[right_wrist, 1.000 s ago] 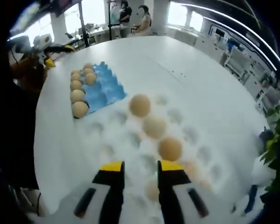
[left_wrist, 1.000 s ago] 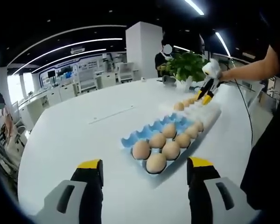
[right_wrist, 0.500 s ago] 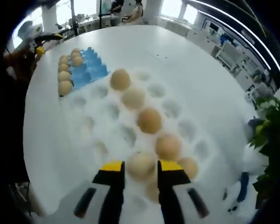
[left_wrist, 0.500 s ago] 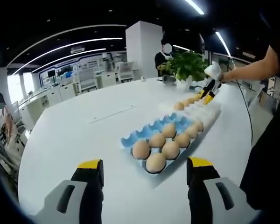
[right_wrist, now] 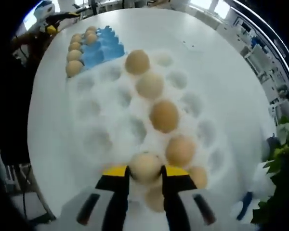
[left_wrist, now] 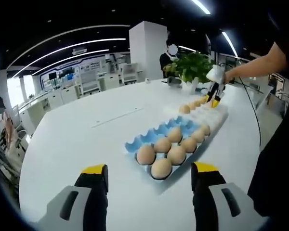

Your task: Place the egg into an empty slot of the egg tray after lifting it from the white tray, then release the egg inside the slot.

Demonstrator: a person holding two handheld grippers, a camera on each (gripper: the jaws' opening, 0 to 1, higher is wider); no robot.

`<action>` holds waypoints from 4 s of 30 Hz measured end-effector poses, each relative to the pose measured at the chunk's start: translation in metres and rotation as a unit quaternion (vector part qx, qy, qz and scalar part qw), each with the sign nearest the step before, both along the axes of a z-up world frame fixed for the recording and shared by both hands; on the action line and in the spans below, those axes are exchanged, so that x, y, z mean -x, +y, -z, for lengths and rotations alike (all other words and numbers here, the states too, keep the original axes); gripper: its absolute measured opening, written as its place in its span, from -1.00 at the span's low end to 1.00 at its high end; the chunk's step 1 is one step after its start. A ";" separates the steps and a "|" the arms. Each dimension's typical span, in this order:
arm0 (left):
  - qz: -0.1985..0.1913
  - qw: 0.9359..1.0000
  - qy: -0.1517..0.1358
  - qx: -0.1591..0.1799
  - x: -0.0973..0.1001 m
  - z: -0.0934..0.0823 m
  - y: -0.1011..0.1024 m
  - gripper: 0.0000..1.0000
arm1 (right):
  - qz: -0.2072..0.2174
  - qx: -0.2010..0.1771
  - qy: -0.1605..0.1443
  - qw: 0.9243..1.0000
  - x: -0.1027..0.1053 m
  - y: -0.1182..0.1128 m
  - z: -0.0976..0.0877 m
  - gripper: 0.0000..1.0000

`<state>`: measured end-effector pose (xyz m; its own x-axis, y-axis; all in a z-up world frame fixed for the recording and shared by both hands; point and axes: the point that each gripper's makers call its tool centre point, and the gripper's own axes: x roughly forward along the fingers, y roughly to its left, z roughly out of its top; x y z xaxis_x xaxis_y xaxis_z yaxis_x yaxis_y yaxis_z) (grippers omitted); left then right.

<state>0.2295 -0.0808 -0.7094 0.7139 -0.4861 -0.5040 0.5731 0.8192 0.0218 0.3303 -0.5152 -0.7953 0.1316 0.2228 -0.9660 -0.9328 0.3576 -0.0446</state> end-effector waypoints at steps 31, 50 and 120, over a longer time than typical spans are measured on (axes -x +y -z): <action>-0.020 1.000 -0.005 0.003 -0.004 0.000 0.012 0.45 | 0.003 -0.064 -0.026 0.998 0.012 0.041 -0.047 -0.49; -0.011 1.000 0.001 0.001 0.000 0.006 0.008 0.53 | -0.043 -0.097 -0.016 0.994 0.026 0.090 -0.053 -0.49; -0.020 1.000 -0.005 -0.006 0.001 0.008 0.021 0.47 | -0.187 -0.149 0.056 0.969 0.027 0.271 -0.007 -0.48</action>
<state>0.2289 -0.0600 -0.7171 0.7372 -0.4519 -0.5024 0.5404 0.8406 0.0368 0.3032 -0.2442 -0.7886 -0.1138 0.5054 -0.8553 -0.9928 -0.0258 0.1168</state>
